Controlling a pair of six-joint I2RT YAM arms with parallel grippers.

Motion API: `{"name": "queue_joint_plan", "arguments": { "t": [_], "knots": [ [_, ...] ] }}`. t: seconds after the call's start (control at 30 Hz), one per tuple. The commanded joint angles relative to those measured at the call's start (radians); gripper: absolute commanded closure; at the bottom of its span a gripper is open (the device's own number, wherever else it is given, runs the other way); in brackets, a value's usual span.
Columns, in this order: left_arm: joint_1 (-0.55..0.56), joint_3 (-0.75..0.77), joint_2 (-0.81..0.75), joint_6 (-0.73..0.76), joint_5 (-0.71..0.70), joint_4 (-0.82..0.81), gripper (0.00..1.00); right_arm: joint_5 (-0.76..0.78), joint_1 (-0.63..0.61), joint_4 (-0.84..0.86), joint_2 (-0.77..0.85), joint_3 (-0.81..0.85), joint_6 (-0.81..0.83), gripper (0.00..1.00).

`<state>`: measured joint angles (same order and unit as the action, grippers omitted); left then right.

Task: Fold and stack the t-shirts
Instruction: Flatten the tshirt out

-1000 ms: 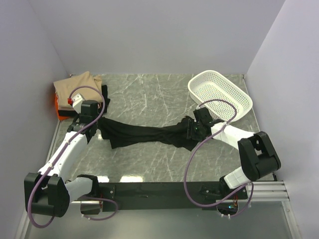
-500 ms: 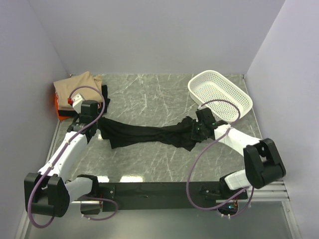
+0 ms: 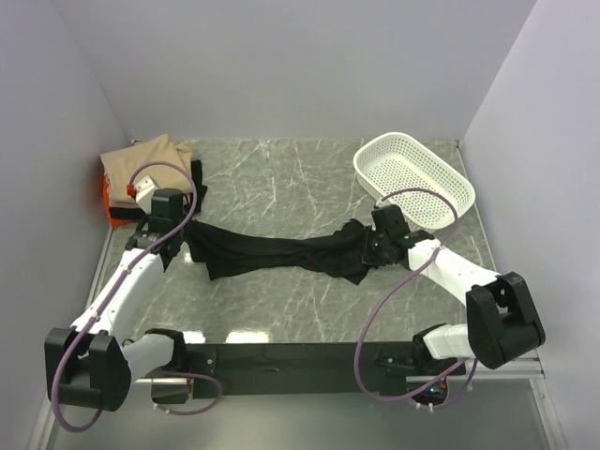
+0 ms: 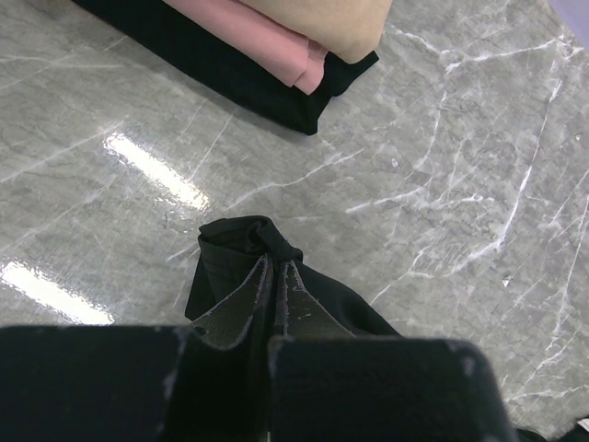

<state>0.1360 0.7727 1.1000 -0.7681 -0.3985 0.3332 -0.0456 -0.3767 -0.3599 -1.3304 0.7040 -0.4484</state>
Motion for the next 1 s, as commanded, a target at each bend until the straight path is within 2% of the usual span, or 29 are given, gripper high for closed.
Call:
{"name": "queue_joint_plan", "arguments": {
  "t": [0.0,0.1,0.27,0.37,0.5,0.6,0.73,0.83,0.97],
  "knots": [
    [-0.004,0.019,-0.031,0.015,0.006,-0.031,0.98,0.006,0.004,0.015,0.065,-0.001,0.002,1.0],
    [-0.004,0.022,-0.032,0.016,0.012,-0.031,0.98,-0.004,0.004,-0.005,0.144,0.047,0.016,1.0],
    [-0.004,0.022,-0.038,0.024,0.027,-0.04,0.92,0.027,0.004,-0.066,0.246,0.238,0.063,1.0],
    [-0.004,0.019,-0.043,0.024,0.023,-0.04,0.85,0.03,0.004,-0.105,0.27,0.337,0.096,1.0],
    [-0.001,0.01,-0.045,0.032,0.032,-0.052,0.7,0.042,0.004,-0.131,0.287,0.464,0.122,1.0],
    [0.033,0.004,-0.075,0.047,0.018,-0.077,0.63,0.044,0.002,-0.159,0.284,0.546,0.143,1.0],
    [0.108,-0.001,-0.107,0.065,-0.019,-0.085,0.59,0.068,0.005,-0.183,0.27,0.612,0.163,1.0],
    [0.119,-0.024,-0.111,0.063,-0.005,-0.111,0.55,0.096,0.004,-0.197,0.275,0.62,0.165,1.0],
    [0.119,-0.033,-0.01,0.061,-0.017,-0.109,0.54,0.125,0.007,-0.209,0.307,0.592,0.162,1.0]
  ]
}}
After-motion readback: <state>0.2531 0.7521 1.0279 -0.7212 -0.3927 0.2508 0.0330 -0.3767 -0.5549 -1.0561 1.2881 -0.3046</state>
